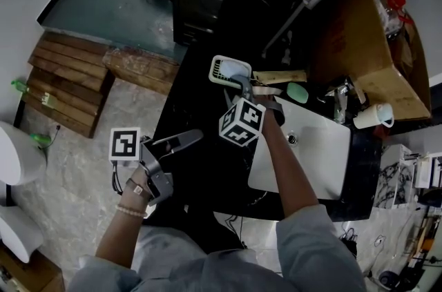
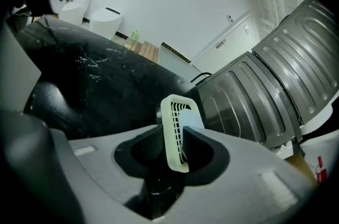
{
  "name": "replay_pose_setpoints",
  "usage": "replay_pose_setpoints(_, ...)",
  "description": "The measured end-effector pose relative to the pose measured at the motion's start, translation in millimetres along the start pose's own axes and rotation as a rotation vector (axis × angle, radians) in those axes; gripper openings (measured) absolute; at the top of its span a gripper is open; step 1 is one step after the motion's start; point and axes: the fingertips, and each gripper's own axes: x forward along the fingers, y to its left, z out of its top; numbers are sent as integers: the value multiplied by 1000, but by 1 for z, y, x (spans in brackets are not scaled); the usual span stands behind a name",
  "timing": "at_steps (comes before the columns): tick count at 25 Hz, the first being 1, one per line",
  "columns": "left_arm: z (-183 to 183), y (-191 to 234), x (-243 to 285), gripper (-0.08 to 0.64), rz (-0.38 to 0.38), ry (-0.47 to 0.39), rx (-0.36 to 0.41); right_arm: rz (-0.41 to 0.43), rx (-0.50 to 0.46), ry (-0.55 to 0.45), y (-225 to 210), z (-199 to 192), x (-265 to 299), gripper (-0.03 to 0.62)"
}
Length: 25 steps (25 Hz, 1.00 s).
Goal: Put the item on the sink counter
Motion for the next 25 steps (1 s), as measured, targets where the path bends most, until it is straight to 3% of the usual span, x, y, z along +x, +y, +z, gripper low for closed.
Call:
replay_pose_setpoints(3, -3, -4, 0, 78, -2, 3, 6, 1, 51, -27, -5, 4, -8, 117)
replay_pose_setpoints(7, -8, -8, 1, 78, 2, 10, 17, -58, 183, -104, -17, 16, -34, 110)
replay_pose_setpoints(12, -17, -14, 7, 55, 3, 28, 50, -139, 417, -196, -28, 19, -77, 13)
replay_pose_setpoints(16, -25, -22, 10, 26, 8, 39, 72, -99, 620, -276, -24, 23, -110, -2)
replay_pose_setpoints(19, -31, -27, 12, 8, 12, 43, 116, -89, 728, -337, -19, 27, -137, -2)
replay_pose_setpoints(25, -46, -39, 18, 6, 43, 54, 240, -194, 852, -407, -17, 20, -191, -2)
